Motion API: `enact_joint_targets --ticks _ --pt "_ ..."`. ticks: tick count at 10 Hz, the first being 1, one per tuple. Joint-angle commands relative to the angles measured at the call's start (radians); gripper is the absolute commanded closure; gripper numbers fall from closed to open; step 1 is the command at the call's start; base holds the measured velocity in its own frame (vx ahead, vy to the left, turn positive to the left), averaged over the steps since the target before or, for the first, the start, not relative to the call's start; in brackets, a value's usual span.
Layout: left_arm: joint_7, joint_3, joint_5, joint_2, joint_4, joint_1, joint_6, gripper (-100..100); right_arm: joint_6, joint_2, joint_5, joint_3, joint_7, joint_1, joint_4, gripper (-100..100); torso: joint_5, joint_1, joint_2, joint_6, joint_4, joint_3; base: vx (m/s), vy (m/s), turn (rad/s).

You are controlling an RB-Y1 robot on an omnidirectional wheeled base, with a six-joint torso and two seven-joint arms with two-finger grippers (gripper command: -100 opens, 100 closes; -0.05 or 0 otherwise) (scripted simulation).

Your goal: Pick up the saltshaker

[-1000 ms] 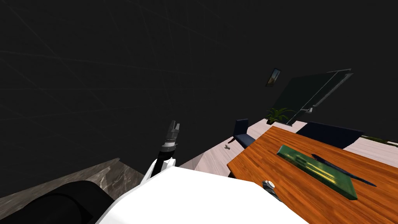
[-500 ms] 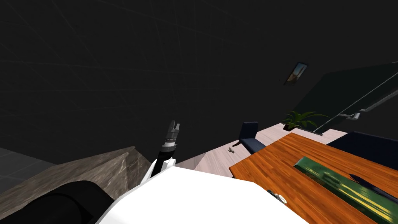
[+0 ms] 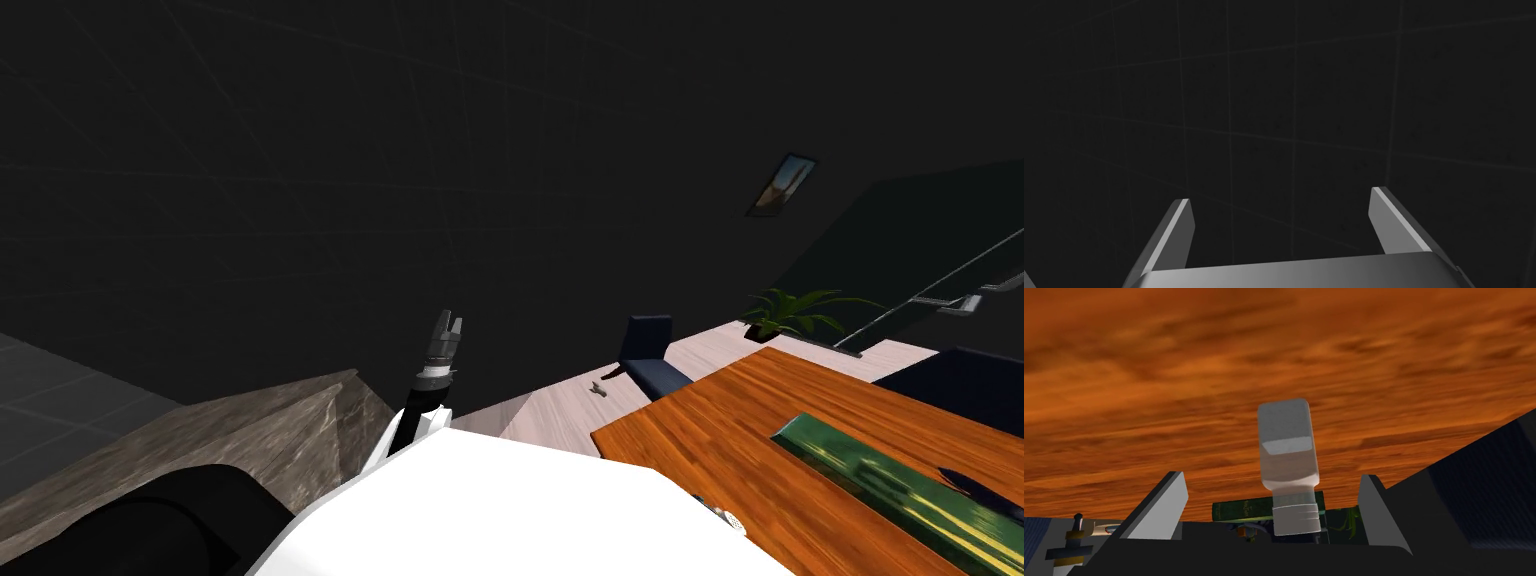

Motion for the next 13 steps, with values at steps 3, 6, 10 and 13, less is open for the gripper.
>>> enact_joint_targets --ticks 3,6,10,13 --pt "0.000 0.000 0.000 0.000 0.000 0.000 0.000 0 0.032 -0.010 0.050 -0.017 0.008 -0.021 0.067 -100 -0.001 -0.004 0.001 0.000 0.000 0.001 -0.024 -0.059 0.221" --pt "0.000 0.000 0.000 0.000 0.000 0.000 0.000 0 0.059 -0.021 0.103 -0.031 0.001 -0.040 0.128 -100 -0.001 -0.004 0.002 0.001 0.000 0.001 -0.036 -0.059 0.203" --pt "0.000 0.000 0.000 0.000 0.000 0.000 0.000 0 0.059 -0.019 0.096 -0.035 0.017 -0.037 0.125 0 0.000 0.001 -0.001 0.001 0.000 -0.001 0.000 -0.004 -0.009" --pt "0.000 0.000 0.000 0.000 0.000 0.000 0.000 0 0.072 -0.013 0.100 -0.045 -0.004 -0.035 0.131 -100 0.000 -0.002 0.002 0.001 0.000 0.001 -0.030 -0.029 0.109"
